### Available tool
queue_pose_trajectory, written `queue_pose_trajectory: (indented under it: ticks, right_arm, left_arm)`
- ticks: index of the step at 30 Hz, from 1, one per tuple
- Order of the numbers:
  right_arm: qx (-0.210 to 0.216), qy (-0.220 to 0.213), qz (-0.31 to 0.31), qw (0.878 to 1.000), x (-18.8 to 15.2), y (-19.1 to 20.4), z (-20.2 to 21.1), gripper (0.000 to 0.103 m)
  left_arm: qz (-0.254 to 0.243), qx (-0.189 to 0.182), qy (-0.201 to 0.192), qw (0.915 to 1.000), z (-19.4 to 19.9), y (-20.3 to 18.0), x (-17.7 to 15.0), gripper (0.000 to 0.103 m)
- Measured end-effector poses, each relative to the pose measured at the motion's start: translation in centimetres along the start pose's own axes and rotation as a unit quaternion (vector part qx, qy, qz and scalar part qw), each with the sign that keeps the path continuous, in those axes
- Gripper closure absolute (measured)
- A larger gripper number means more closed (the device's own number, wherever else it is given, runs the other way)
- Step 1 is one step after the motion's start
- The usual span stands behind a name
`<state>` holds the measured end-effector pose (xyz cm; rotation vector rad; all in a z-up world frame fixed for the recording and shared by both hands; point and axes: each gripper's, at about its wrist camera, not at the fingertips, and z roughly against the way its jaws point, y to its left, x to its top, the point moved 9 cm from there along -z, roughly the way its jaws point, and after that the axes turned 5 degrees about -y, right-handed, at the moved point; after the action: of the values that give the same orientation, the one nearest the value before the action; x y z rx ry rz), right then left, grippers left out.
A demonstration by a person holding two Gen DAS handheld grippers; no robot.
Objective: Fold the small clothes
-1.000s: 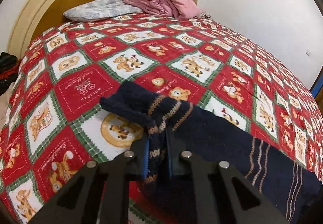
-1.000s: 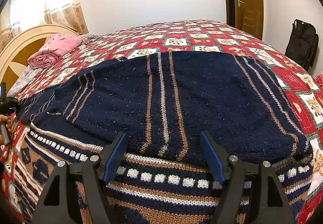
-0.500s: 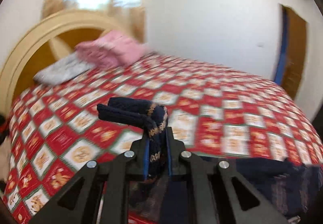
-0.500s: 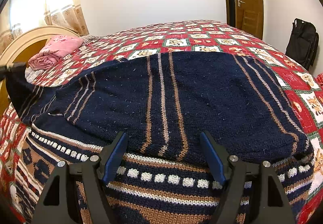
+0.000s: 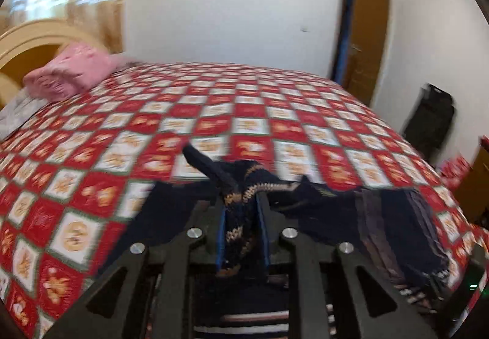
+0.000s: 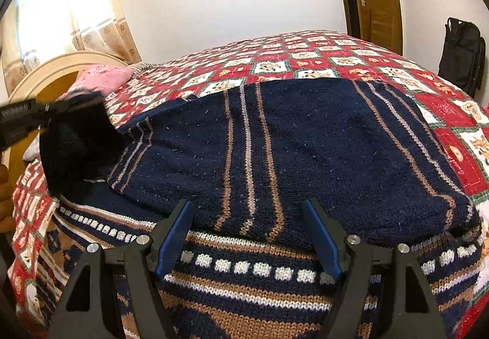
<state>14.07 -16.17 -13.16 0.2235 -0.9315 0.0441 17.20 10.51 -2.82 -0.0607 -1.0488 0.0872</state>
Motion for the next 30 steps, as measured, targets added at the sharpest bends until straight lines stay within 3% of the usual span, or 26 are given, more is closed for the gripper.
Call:
queue_pose_trajectory:
  ticks: [3, 7, 11, 17, 18, 20, 21, 22, 25, 30]
  right_arm:
    - [0.0, -0.003, 0.0, 1.0, 0.0, 0.1, -0.1, 0.028]
    - [-0.011, 0.001, 0.013, 1.0, -0.1, 0.4, -0.2, 0.026]
    - [-0.02, 0.007, 0.027, 0.999, -0.2, 0.7, -0.3, 0.024]
    - [-0.038, 0.014, 0.047, 0.998, -0.3, 0.9, -0.5, 0.023]
    - [-0.038, 0.014, 0.048, 0.998, -0.3, 0.9, -0.5, 0.022]
    - [-0.04, 0.017, 0.052, 0.998, -0.4, 1.0, -0.6, 0.021]
    - [-0.041, 0.017, 0.056, 0.997, -0.4, 1.0, -0.6, 0.02]
    - [-0.044, 0.018, 0.059, 0.997, -0.4, 1.1, -0.7, 0.02]
    - [-0.049, 0.019, 0.066, 0.996, -0.4, 1.2, -0.8, 0.019]
    - [-0.045, 0.019, 0.062, 0.997, -0.4, 1.2, -0.6, 0.019]
  left_arm:
    - [0.022, 0.065, -0.018, 0.9975, 0.7, 6.1, 0.8, 0.086]
    - [0.053, 0.087, -0.034, 0.9942, 2.4, 11.7, 1.0, 0.086]
    - [0.064, 0.068, -0.039, 0.9949, 2.7, 11.7, -0.4, 0.086]
    - [0.103, 0.018, -0.001, 0.9946, 1.2, 10.3, -2.5, 0.085]
    - [0.127, 0.0, 0.015, 0.9918, 0.6, 10.4, -3.1, 0.083]
    - [0.16, -0.022, 0.044, 0.9859, -0.4, 10.9, -3.9, 0.068]
    - [0.183, -0.029, 0.061, 0.9808, -1.1, 11.5, -4.5, 0.054]
    - [0.204, -0.03, 0.072, 0.9759, -1.8, 12.1, -5.0, 0.048]
    - [0.234, -0.032, 0.097, 0.967, -3.4, 12.3, -6.3, 0.048]
    - [0.23, -0.017, 0.145, 0.962, -6.3, 10.3, -8.4, 0.048]
